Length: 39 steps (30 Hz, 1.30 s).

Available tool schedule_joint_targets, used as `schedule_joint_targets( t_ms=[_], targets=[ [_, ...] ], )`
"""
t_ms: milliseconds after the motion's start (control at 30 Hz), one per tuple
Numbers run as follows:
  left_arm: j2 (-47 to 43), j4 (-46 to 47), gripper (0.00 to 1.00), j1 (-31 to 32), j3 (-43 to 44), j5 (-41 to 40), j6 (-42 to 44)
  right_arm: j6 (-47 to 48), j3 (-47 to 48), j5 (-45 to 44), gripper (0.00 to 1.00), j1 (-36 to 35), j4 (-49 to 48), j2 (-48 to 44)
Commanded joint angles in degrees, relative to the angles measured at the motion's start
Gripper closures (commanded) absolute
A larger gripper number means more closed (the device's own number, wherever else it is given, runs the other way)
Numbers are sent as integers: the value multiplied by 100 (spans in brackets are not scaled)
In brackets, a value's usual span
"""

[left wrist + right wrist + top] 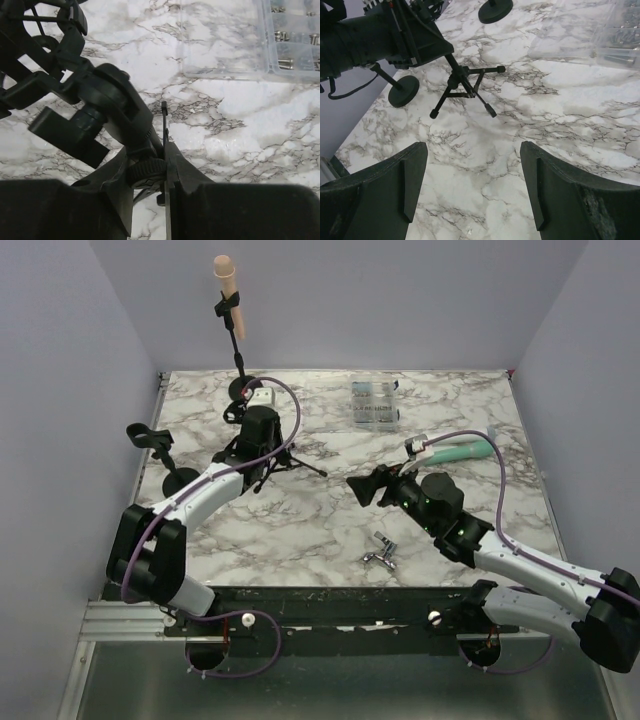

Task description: Remove the microphone from the stand

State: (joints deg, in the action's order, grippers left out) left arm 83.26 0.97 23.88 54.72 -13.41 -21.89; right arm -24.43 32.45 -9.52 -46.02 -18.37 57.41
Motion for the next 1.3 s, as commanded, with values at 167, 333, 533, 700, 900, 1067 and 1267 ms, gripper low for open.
schedule_joint_targets(
  t_ms=[167, 333, 533, 700, 900, 1067, 1267],
  targets=[
    [551, -583, 100, -50, 618, -684, -89, 144, -66, -210, 18, 10, -178, 104],
    [678, -528, 100, -172, 948, -1408, 294, 157, -34, -217, 18, 13, -193, 301],
    [682, -190, 100, -858, 1146, -1546, 494, 169, -29, -208, 18, 10, -276, 503],
    [863, 298, 100, -1614, 1389, -1287, 570, 216, -23, -250, 18, 12, -346, 692],
    [1608, 687, 100, -1923, 2196, -1420, 1300, 273, 11, -281, 18, 9, -415, 946],
    [2156, 684, 95, -2140, 2714, -1385, 1335, 292, 26, -255, 18, 11, -448, 1081],
    [2673, -52, 94, -2298, 3267, -1281, 1204, 292, -1, -269, 18, 6, -473, 1093]
  ],
)
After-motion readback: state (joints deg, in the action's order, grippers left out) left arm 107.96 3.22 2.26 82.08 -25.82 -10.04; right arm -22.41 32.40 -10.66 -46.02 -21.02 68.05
